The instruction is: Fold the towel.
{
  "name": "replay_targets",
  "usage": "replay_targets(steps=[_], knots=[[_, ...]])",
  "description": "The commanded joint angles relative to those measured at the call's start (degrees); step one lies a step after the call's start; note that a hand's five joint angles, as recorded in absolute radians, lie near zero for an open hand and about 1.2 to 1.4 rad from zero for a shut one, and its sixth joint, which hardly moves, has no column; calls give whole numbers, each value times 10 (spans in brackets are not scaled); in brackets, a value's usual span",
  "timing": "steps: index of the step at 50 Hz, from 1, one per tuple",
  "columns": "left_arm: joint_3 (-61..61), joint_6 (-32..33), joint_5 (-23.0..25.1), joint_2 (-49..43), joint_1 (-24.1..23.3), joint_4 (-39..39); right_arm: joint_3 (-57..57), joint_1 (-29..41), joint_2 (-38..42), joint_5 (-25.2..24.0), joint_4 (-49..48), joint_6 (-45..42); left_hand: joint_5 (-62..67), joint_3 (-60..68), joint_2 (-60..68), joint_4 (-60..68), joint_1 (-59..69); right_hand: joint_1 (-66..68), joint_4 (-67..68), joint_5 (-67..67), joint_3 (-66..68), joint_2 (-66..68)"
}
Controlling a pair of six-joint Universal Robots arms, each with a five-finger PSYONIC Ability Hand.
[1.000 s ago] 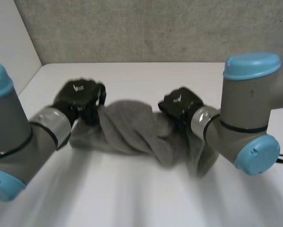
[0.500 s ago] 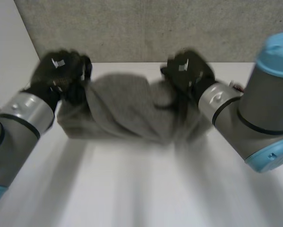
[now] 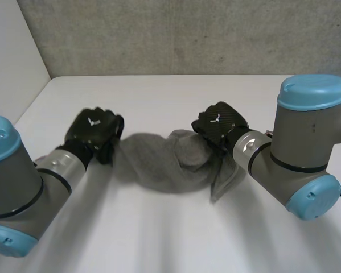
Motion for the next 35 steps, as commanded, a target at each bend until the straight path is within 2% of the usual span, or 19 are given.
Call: replay_targets(steps=[1, 9, 12, 17, 22, 28, 35], knots=[[-20, 26, 7, 16, -3, -6, 5, 1, -3, 2, -3, 1, -154, -88, -51, -74, -32, 61, 36, 53, 42, 57], [-21, 18, 5, 100, 1, -13, 11, 0, -57, 0, 31, 1, -154, -88, -51, -74, -32, 61, 36, 53, 42, 57], [-21, -4, 5, 145, 2, -13, 9, 0, -91, -2, 53, 0, -154, -88, -51, -74, -32, 61, 36, 53, 42, 57], [-10, -84, 6, 235, 6, -12, -12, -16, -182, -12, 106, 5, -154, -88, -51, -74, -32, 61, 36, 53, 42, 57], [3, -111, 8, 261, 29, -14, -36, -46, -231, -9, 118, 5, -154, -88, -51, -74, -32, 61, 36, 53, 42, 57], [3, -113, 14, 252, 42, -16, -48, -53, -225, -23, 128, 3, -154, -88, -51, -74, -32, 61, 36, 53, 42, 57], [13, -110, 18, 106, 24, -19, -71, -51, -92, -37, 164, -3, -154, -88, -51, -74, -32, 61, 36, 53, 42, 57]])
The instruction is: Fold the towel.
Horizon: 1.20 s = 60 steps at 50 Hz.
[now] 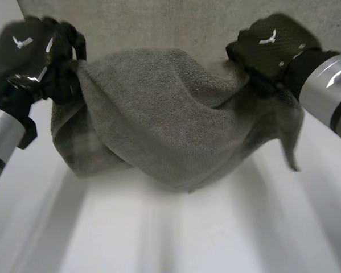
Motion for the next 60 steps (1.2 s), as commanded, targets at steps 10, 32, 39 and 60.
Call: replay_targets(steps=[10, 32, 39, 60], knots=[[94, 7, -9, -316, -32, -14, -194, 28, 360, 25, 88, -64, -154, -89, -51, -74, -32, 61, 34, 52, 42, 57], [204, 6, -88, -367, -42, -36, -190, 37, 347, 151, -153, -34, -154, -89, -51, -74, -32, -639, -666, -648, -658, -643], [202, 7, -88, -374, -42, -39, -72, 39, 262, 144, -134, -33, -154, -89, -51, -74, -32, -639, -666, -648, -658, -643], [200, 7, -88, -376, -42, -39, 234, 97, 151, -6, -167, 169, -154, -89, -51, -74, -32, -626, -653, -635, -646, -630]])
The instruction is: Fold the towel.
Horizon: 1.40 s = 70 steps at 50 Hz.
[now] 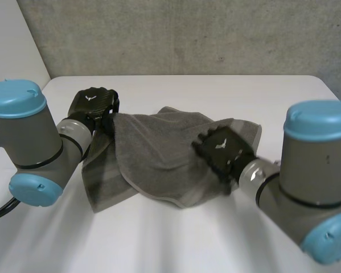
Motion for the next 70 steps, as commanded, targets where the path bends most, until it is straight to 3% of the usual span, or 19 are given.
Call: replay_targets(steps=[1, 20, 28, 34, 38, 45, 50, 53, 55, 60, 70], knots=[[-1, 0, -1, 0, 0, 0, 41, 21, 9, -50, -35, 87, -158, -89, -51, -76, -32, -22, -30, -23, -27, -26], [-9, 0, 0, 1, 0, 1, 7, 57, 117, -45, -100, 97, -158, -89, -51, -76, -32, 160, 151, 158, 155, 156], [-9, 0, 0, 2, -1, 0, -7, 61, 134, -17, -118, 92, -158, -89, -51, -76, -32, 274, 266, 273, 269, 270], [-12, 0, 0, 2, -1, 0, -11, 61, 139, 18, -137, 76, -158, -89, -51, -76, -32, 407, 399, 406, 402, 403], [-12, 0, 0, 2, -1, 0, -13, 56, 139, 41, -145, 57, -158, -89, -51, -76, -32, 604, 595, 602, 599, 599], [-13, 0, 0, 3, -4, -2, -15, 53, 136, 47, -144, 49, -158, -89, -51, -76, -32, 666, 657, 664, 661, 662], [-13, 0, 2, 4, -4, -3, -28, 45, 119, 49, -133, 47, -158, -89, -51, -76, -32, 666, 657, 664, 661, 662], [-13, 1, 3, 7, -4, -3, -38, 11, 50, 50, -124, 47, -158, -89, -51, -76, -32, 666, 657, 664, 661, 662], [-12, 1, 5, 10, -4, -4, -46, -55, -33, 42, -119, 49, -158, -89, -51, -76, -32, 666, 657, 664, 661, 662], [-12, 1, 5, 16, -4, -5, -81, -114, -117, 33, -111, 47, -158, -89, -51, -76, -32, 666, 657, 664, 661, 662], [-12, 3, 9, 25, -20, -39, -136, -144, -96, -34, 84, 8, -158, -89, -51, -76, -32, 666, 657, 664, 661, 662]])
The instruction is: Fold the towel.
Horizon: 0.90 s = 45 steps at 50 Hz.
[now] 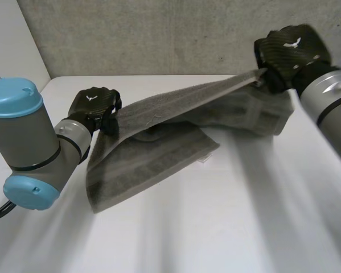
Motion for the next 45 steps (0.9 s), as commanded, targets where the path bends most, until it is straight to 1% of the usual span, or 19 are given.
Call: replay_targets(steps=[1, 5, 7, 8, 12, 15, 21, 24, 26, 27, 29, 30, 31, 32, 34, 35, 37, 41, 45], knots=[[0, 5, 2, 0, -23, -34, -37, -17, 35, -51, 145, -45, -158, -89, -51, -76, -32, 39, 33, 33, 37, 52], [0, 40, 3, -7, -40, -51, -40, -15, 47, -50, 152, -75, -158, -89, -51, -76, -32, 39, 33, 33, 37, 52], [1, 102, 2, -22, -53, -69, -44, -16, 57, -47, 160, -110, -158, -89, -51, -76, -32, 39, 33, 33, 37, 52], [1, 102, 2, -22, -53, -69, -44, -16, 57, -47, 160, -110, -158, -89, -51, -76, -32, 39, 33, 33, 37, 52], [6, 190, -2, -43, -62, -95, -60, -14, 88, -43, 184, -152, -158, -89, -51, -76, -32, 39, 33, 33, 37, 52], [16, 221, -4, -55, -62, -101, -78, -14, 106, -42, 200, -168, -158, -89, -51, -76, -32, 39, 33, 33, 37, 52], [68, 228, -7, -69, -62, -103, -120, -13, 152, -38, 201, -187, -158, -89, -51, -76, -32, 39, 33, 33, 37, 52], [129, 229, -8, -75, -61, -100, -186, -9, 190, -28, 195, -194, -158, -89, -51, -76, -32, 39, 33, 33, 37, 52], [220, 227, -6, -82, -58, -98, -292, 6, 233, -8, 161, -194, -158, -89, -51, -76, -32, 39, 33, 33, 37, 52], [221, 227, -6, -82, -58, -98, -292, 6, 234, -8, 161, -193, -158, -89, -51, -76, -32, 39, 33, 33, 37, 52], [267, 221, -6, -83, -56, -89, -374, 31, 262, -4, 37, -187, -158, -89, -51, -76, -32, 39, 33, 33, 37, 52], [314, 217, -11, -81, -55, -64, -374, 32, 262, -4, 36, -187, -158, -89, -51, -76, -32, 39, 33, 33, 37, 52], [347, 209, -21, -74, -54, -20, -372, 37, 260, -2, -61, -188, -158, -89, -51, -76, -32, 39, 33, 33, 37, 52], [347, 209, -21, -74, -54, -20, -372, 37, 260, -2, -62, -188, -158, -89, -51, -76, -32, 39, 33, 33, 37, 52], [364, 185, -35, -56, -56, 95, -318, 39, 219, -8, -261, -190, -158, -89, -51, -76, -32, 39, 33, 33, 37, 52], [364, 185, -35, -56, -56, 96, -318, 39, 219, -8, -262, -190, -158, -89, -51, -76, -32, 39, 33, 33, 37, 52], [359, 155, -40, -9, -50, 191, -264, 45, 161, -2, -382, -182, -158, -89, -51, -76, -32, 39, 33, 33, 37, 52], [356, 143, -36, 8, -48, 181, -249, 45, 145, -4, -353, -163, -158, -89, -51, -76, -32, 39, 33, 33, 37, 52], [354, 140, -25, -9, -32, 96, -247, 39, 152, -15, -214, -129, -158, -89, -51, -76, -32, 39, 33, 33, 37, 52]])
